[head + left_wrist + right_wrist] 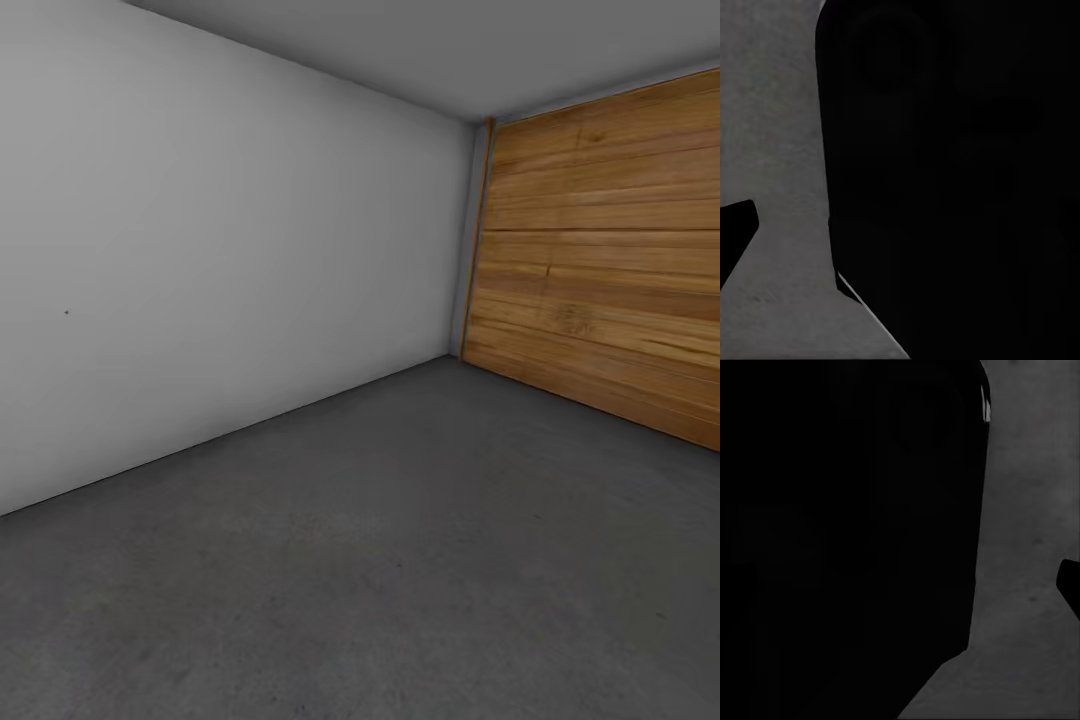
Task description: Move the two storage containers from the living room to the garage. In the garage, place one container on the floor and stack the other container on top of it (either order is fine).
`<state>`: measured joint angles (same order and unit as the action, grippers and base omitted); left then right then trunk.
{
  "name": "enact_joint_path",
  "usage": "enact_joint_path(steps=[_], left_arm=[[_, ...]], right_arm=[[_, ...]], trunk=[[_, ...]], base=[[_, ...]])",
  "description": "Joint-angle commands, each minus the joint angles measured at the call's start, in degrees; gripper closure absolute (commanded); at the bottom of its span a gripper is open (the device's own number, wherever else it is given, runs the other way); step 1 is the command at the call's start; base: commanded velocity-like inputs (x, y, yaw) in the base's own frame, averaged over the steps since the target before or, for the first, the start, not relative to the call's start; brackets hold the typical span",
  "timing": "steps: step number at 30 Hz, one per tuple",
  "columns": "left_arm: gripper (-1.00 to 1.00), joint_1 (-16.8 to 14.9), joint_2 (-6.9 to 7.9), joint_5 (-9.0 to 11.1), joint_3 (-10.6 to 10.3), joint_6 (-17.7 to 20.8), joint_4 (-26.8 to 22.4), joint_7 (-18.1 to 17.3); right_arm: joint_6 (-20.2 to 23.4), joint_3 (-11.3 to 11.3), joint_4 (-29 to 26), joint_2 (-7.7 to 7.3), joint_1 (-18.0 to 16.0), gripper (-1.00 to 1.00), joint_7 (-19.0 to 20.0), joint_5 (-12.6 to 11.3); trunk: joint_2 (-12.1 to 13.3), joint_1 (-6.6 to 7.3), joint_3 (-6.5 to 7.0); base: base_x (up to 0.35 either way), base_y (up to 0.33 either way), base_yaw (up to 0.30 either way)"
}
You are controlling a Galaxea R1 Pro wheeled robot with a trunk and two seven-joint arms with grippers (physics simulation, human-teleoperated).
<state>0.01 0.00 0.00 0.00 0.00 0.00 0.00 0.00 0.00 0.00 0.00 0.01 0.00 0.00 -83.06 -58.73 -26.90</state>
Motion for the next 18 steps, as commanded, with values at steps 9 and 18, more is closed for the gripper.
enact_joint_path(steps=[9, 18], left_arm=[[-1.0, 2.62, -2.58, -0.12, -0.08, 0.0, -0.17, -0.09], [-1.0, 3.07, -4.66, -0.12, -0.07, 0.0, -0.18, -0.09]], right_arm=[[-0.09, -0.25, 0.74, 2.58, -1.35, -1.0, 0.34, -0.14], [-0.09, -0.24, 0.79, 3.7, -2.46, -1.0, 0.35, -0.06]], trunk=[[-0.02, 0.0, -0.03], [-0.02, 0.0, -0.03]], base=[[0.0, 0.0, 0.0], [0.0, 0.0, 0.0]])
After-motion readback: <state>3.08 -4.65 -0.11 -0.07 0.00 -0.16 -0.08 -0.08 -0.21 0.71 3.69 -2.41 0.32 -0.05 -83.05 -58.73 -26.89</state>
